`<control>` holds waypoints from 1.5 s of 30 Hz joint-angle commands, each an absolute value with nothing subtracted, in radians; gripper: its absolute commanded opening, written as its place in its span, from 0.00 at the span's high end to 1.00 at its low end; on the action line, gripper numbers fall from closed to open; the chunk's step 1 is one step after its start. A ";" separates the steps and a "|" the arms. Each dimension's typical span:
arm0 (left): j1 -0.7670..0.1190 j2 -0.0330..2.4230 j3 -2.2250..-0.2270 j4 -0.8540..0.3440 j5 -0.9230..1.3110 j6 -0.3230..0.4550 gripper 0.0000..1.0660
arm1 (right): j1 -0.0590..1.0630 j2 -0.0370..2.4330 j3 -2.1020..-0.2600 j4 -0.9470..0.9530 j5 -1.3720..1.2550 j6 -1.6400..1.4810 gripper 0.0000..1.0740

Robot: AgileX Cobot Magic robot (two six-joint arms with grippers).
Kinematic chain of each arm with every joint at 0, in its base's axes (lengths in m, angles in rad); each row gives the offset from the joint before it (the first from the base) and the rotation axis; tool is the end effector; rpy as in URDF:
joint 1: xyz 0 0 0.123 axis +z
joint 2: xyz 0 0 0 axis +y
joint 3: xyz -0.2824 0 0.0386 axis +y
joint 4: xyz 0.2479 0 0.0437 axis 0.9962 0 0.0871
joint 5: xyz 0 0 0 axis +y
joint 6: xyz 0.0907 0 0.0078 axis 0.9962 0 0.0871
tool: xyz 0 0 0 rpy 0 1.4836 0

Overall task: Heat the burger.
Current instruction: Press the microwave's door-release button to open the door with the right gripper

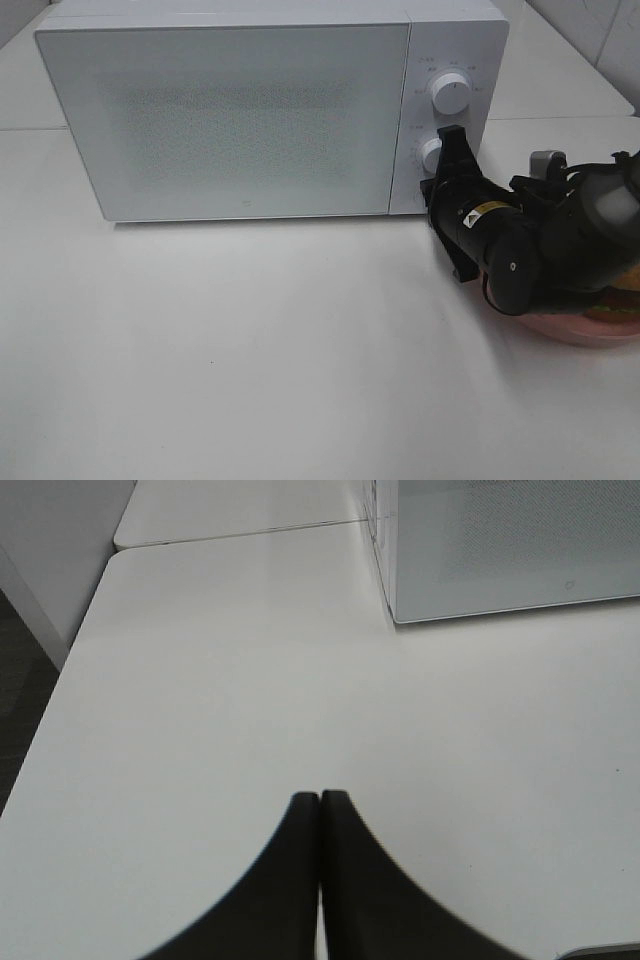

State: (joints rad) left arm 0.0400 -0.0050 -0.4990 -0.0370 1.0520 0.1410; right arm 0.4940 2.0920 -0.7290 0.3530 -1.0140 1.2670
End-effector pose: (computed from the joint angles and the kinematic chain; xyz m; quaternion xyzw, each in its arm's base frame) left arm -0.0050 -0.0031 0.2776 0.0436 0.8486 0.0292 0.5264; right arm 0.3220 0.1431 0.0901 0.4466 0.6615 0.4228 0.4292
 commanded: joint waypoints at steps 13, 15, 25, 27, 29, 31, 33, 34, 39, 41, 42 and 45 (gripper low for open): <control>0.039 -0.027 -0.497 -0.045 1.040 0.142 1.00 | 0.494 2.130 -0.789 0.406 -0.993 1.247 1.00; 0.039 -0.027 -0.497 -0.045 1.040 0.142 1.00 | 0.491 2.130 -0.789 0.426 -0.994 1.247 1.00; 0.039 -0.027 -0.497 -0.045 1.040 0.142 1.00 | 0.489 2.136 -0.849 0.434 -0.995 1.248 1.00; 0.039 -0.027 -0.497 -0.045 1.040 0.142 1.00 | 0.489 2.136 -0.865 0.440 -0.993 1.248 1.00; 0.039 -0.027 -0.497 -0.045 1.040 0.142 1.00 | 0.489 2.136 -0.880 0.440 -0.993 1.247 0.99; 0.039 -0.027 -0.497 -0.045 1.040 0.142 1.00 | 0.489 2.136 -0.887 0.440 -0.995 1.247 0.99; 0.039 -0.027 -0.497 -0.045 1.040 0.142 1.00 | 0.489 2.136 -0.907 0.445 -1.000 1.247 0.99; 0.039 -0.027 -0.497 -0.045 1.040 0.142 1.00 | 0.489 2.136 -0.923 0.445 -1.002 1.247 1.00; 0.039 -0.027 -0.497 -0.045 1.040 0.142 1.00 | 0.489 2.136 -0.950 0.445 -1.001 1.247 1.00; 0.039 -0.027 -0.497 -0.045 1.040 0.142 1.00 | 0.489 2.136 -0.962 0.445 -1.001 1.247 1.00; 0.039 -0.027 -0.497 -0.045 1.040 0.142 1.00 | 0.489 2.136 -0.973 0.445 -1.001 1.247 1.00; 0.039 -0.027 -0.497 -0.045 1.040 0.142 1.00 | 0.489 2.136 -0.976 0.445 -1.001 1.247 1.00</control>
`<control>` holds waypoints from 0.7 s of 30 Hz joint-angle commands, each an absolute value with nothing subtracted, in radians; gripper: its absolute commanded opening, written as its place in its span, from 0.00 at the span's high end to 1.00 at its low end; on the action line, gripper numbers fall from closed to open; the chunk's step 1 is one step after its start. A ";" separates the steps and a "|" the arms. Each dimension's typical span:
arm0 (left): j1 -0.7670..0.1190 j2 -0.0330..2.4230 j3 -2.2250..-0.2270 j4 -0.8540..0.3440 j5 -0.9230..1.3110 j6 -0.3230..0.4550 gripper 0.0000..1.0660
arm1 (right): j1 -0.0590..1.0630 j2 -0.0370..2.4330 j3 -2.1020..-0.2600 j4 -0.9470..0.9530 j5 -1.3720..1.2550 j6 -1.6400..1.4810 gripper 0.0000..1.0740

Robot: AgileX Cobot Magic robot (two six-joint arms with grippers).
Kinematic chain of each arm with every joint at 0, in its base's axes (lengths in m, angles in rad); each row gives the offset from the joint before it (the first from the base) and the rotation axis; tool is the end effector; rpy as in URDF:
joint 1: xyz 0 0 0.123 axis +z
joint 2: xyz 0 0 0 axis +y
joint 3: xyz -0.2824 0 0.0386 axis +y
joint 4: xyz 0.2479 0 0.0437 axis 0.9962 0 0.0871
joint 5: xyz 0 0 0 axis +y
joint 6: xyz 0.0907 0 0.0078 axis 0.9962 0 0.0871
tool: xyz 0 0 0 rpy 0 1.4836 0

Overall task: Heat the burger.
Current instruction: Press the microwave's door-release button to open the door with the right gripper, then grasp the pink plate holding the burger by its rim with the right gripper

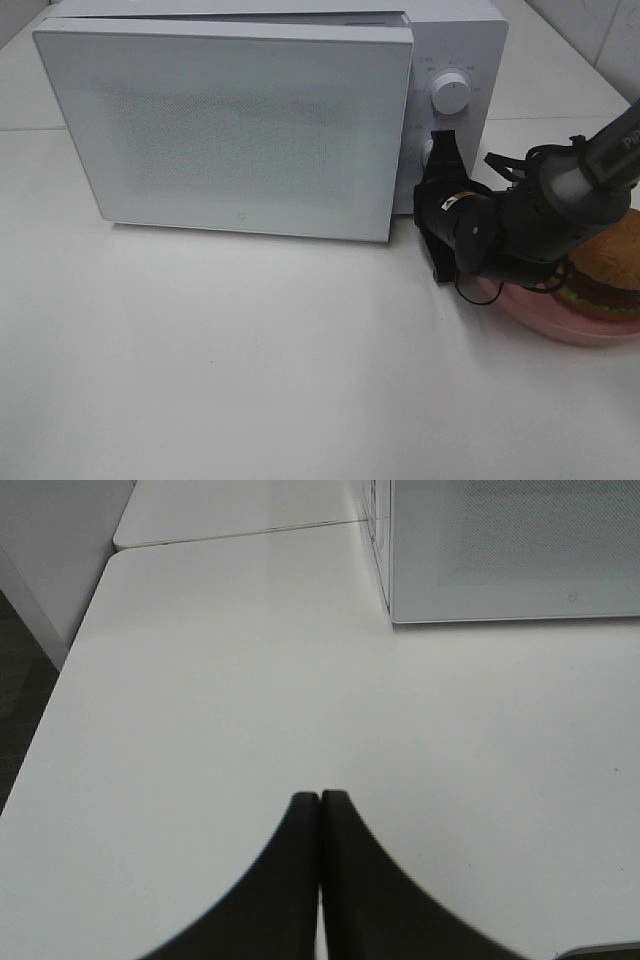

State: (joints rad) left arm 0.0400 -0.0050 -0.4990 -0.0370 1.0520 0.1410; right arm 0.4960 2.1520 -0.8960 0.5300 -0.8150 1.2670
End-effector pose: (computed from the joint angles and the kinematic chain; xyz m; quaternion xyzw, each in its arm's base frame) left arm -0.0050 -0.0031 0.2776 0.0436 0.8486 0.0292 0.5264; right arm 0.3524 0.1527 0.0804 0.5353 0.6374 0.3916 0.3923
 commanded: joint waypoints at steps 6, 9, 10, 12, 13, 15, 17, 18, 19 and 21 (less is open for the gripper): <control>0.039 -0.027 -0.497 -0.045 1.040 0.143 1.00 | 0.489 2.122 -0.968 0.432 -0.968 1.248 0.99; 0.039 -0.027 -0.497 -0.045 1.040 0.142 1.00 | 0.489 2.106 -0.950 0.417 -0.956 1.248 0.99; 0.039 -0.027 -0.497 -0.045 1.040 0.142 1.00 | 0.490 2.101 -0.941 0.414 -0.954 1.248 0.98; 0.039 -0.027 -0.497 -0.045 1.040 0.143 1.00 | 0.491 2.081 -0.913 0.387 -0.951 1.248 0.98; 0.039 -0.027 -0.497 -0.045 1.040 0.143 1.00 | 0.491 2.069 -0.897 0.359 -0.947 1.248 0.98; 0.039 -0.027 -0.497 -0.045 1.040 0.143 1.00 | 0.491 2.030 -0.845 0.246 -0.935 1.251 0.97; 0.039 -0.027 -0.497 -0.045 1.040 0.143 1.00 | 0.491 2.019 -0.826 0.216 -0.935 1.255 0.97; 0.039 -0.027 -0.497 -0.045 1.040 0.143 1.00 | 0.491 2.019 -0.826 0.216 -0.935 1.255 0.97; 0.039 -0.027 -0.497 -0.045 1.040 0.143 1.00 | 0.491 2.000 -0.776 0.170 -0.942 1.255 0.96; 0.039 -0.027 -0.497 -0.045 1.040 0.143 1.00 | 0.491 1.994 -0.764 0.156 -0.944 1.255 0.96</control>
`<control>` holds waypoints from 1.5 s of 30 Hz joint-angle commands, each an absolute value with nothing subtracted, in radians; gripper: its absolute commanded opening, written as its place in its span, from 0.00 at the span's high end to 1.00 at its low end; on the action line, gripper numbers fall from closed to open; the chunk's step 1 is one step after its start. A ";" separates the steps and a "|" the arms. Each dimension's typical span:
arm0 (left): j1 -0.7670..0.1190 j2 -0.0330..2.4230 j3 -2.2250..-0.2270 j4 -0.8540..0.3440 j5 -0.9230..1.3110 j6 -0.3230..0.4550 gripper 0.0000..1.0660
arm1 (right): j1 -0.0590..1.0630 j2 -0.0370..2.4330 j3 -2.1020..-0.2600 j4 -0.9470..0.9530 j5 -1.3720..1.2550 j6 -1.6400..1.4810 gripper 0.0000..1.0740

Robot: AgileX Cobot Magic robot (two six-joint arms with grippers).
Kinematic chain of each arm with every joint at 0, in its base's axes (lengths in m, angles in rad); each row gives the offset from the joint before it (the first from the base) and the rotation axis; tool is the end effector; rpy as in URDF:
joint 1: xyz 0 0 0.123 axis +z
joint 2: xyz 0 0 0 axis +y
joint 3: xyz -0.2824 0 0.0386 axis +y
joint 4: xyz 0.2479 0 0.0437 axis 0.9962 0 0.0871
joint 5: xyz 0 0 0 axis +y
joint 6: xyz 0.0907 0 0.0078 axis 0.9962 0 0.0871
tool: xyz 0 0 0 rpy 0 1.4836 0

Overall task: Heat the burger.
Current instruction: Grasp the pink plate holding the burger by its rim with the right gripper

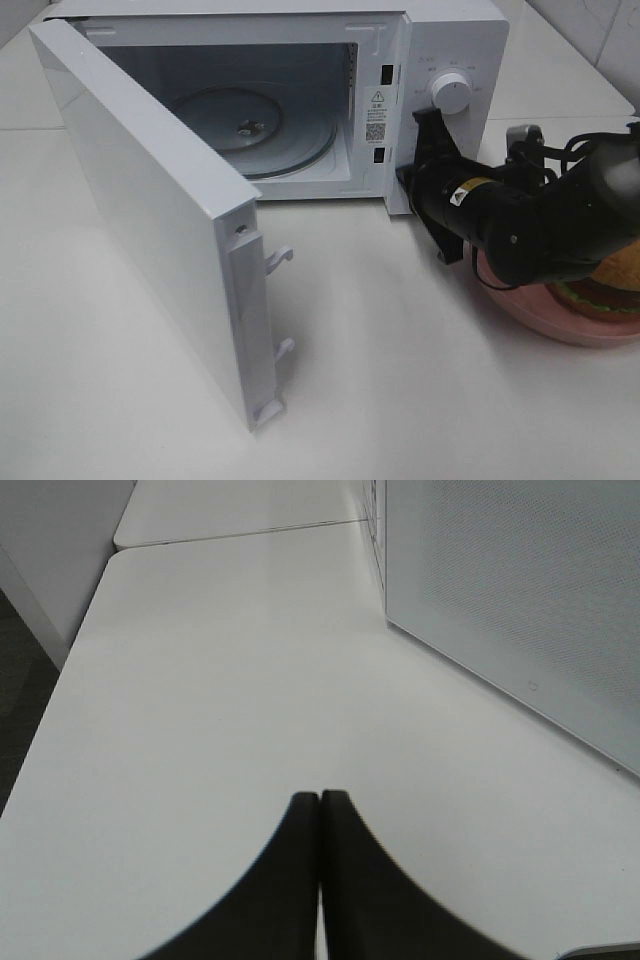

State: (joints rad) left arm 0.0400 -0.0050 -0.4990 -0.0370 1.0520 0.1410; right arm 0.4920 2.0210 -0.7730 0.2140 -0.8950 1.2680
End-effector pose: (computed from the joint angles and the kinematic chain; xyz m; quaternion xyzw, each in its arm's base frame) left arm -0.0050 -0.0031 0.2776 0.0436 0.8486 0.0292 0.5264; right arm 0.3280 0.1587 0.1145 0.3949 0.6921 0.4490 0.4044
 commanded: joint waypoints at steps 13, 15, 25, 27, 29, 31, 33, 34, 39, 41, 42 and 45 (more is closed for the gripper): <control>0.039 -0.027 -0.497 -0.045 1.040 0.143 1.00 | 0.491 1.989 -0.691 -0.267 -1.171 1.076 0.93; 0.039 -0.027 -0.497 -0.045 1.040 0.143 1.00 | 0.489 1.989 -0.691 -0.309 -1.188 1.009 0.93; 0.039 -0.027 -0.497 -0.045 1.040 0.143 1.00 | 0.489 1.989 -0.693 -0.464 -1.176 0.690 0.91; 0.039 -0.027 -0.497 -0.045 1.040 0.143 1.00 | 0.489 1.989 -0.693 -0.464 -1.158 0.636 0.90; 0.039 -0.027 -0.497 -0.045 1.040 0.143 1.00 | 0.489 1.989 -0.693 -0.464 -1.145 0.583 0.89; 0.039 -0.027 -0.497 -0.045 1.040 0.143 1.00 | 0.489 1.989 -0.693 -0.466 -1.132 0.528 0.89; 0.039 -0.027 -0.497 -0.045 1.040 0.143 1.00 | 0.489 1.989 -0.693 -0.469 -1.129 0.504 0.89; 0.039 -0.027 -0.497 -0.045 1.040 0.143 1.00 | 0.489 1.989 -0.693 -0.469 -1.115 0.461 0.89; 0.039 -0.027 -0.497 -0.045 1.040 0.143 1.00 | 0.489 1.989 -0.693 -0.471 -1.067 0.391 0.88; 0.039 -0.027 -0.497 -0.045 1.040 0.143 1.00 | 0.489 1.989 -0.693 -0.471 -1.045 0.365 0.88; 0.039 -0.027 -0.497 -0.045 1.040 0.143 1.00 | 0.489 1.989 -0.697 -0.471 -1.018 0.335 0.87; 0.039 -0.027 -0.497 -0.045 1.040 0.143 1.00 | 0.489 1.983 -0.697 -0.473 -0.997 0.323 0.87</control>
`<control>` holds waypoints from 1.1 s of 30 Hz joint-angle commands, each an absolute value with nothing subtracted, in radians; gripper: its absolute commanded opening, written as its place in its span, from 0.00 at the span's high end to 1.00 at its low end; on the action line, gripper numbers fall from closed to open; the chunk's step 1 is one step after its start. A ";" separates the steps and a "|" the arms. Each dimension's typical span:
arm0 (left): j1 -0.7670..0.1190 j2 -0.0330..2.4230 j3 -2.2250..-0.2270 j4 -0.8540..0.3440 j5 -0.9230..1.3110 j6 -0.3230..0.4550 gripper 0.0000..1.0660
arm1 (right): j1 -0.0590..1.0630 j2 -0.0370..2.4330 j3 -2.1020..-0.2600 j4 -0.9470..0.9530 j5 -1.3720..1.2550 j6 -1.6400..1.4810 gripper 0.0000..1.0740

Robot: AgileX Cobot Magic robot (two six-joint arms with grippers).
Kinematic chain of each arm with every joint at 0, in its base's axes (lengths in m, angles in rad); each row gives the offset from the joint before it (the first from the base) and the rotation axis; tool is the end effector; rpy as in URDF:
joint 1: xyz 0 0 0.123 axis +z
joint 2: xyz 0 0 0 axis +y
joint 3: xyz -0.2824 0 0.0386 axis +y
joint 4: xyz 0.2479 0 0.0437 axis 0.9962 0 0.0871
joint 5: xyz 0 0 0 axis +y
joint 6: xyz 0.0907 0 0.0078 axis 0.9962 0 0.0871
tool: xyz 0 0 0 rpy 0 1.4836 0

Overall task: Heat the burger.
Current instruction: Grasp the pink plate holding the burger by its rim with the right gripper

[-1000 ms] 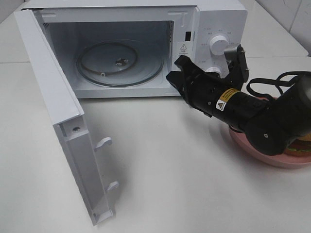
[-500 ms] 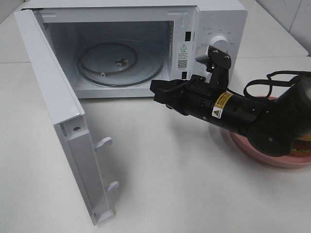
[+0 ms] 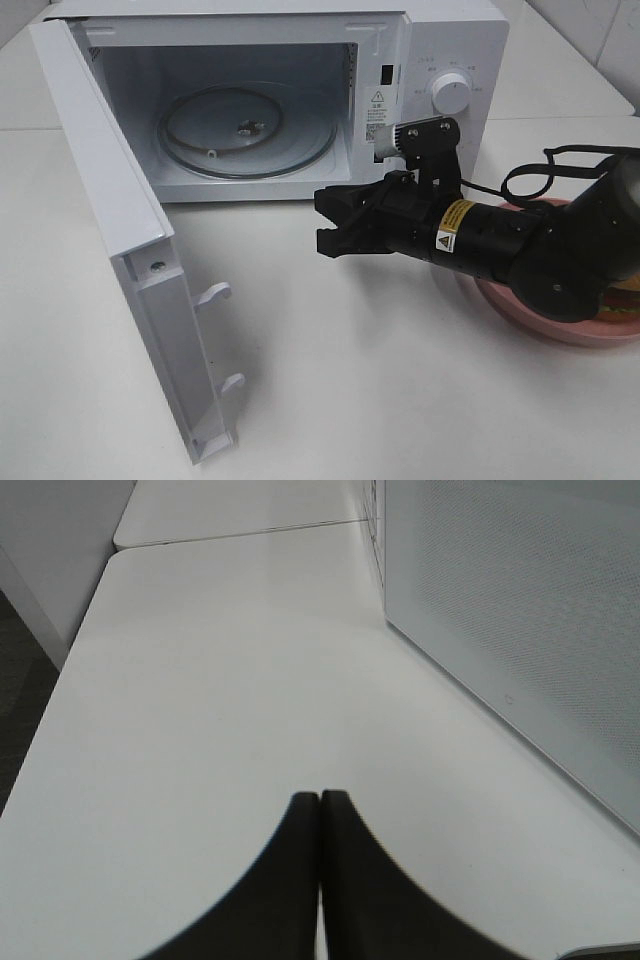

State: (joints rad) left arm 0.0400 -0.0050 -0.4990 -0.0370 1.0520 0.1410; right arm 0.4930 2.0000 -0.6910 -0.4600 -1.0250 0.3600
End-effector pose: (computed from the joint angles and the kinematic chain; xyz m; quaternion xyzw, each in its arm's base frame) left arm -0.0050 -0.0031 0.2776 0.0436 0.8486 0.0292 0.5264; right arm 0.2837 0.1916 0.1149 -0.2646 0.7368 0.3243 0.5309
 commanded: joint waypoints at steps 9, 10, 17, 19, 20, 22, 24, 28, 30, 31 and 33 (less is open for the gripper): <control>0.039 -0.027 -0.497 -0.045 1.040 0.143 1.00 | 0.492 1.906 -0.751 -0.537 -0.746 0.267 0.85; 0.039 -0.027 -0.497 -0.045 1.040 0.143 1.00 | 0.492 1.884 -0.760 -0.577 -0.683 0.272 0.85; 0.039 -0.027 -0.497 -0.045 1.040 0.143 1.00 | 0.492 1.816 -0.766 -0.629 -0.510 0.316 0.84; 0.039 -0.027 -0.497 -0.045 1.040 0.143 1.00 | 0.492 1.800 -0.766 -0.629 -0.449 0.316 0.84; 0.039 -0.027 -0.497 -0.045 1.040 0.143 1.00 | 0.492 1.784 -0.766 -0.629 -0.389 0.316 0.83; 0.039 -0.027 -0.497 -0.045 1.040 0.143 1.00 | 0.492 1.769 -0.766 -0.628 -0.325 0.316 0.83; 0.039 -0.027 -0.497 -0.045 1.040 0.143 1.00 | 0.492 1.758 -0.767 -0.626 -0.271 0.325 0.82; 0.039 -0.027 -0.497 -0.045 1.040 0.143 1.00 | 0.492 1.749 -0.825 -0.621 -0.014 0.413 0.82; 0.039 -0.027 -0.497 -0.045 1.040 0.143 1.00 | 0.492 1.748 -0.843 -0.619 0.050 0.422 0.81; 0.039 -0.027 -0.497 -0.045 1.040 0.143 1.00 | 0.492 1.748 -0.843 -0.619 0.050 0.422 0.81; 0.039 -0.027 -0.497 -0.045 1.040 0.143 1.00 | 0.492 1.745 -0.878 -0.596 0.163 0.427 0.81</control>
State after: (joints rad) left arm 0.0400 -0.0050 -0.4990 -0.0370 1.0520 0.1410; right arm 0.4930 1.7610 -0.8680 -0.6000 0.1140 0.4110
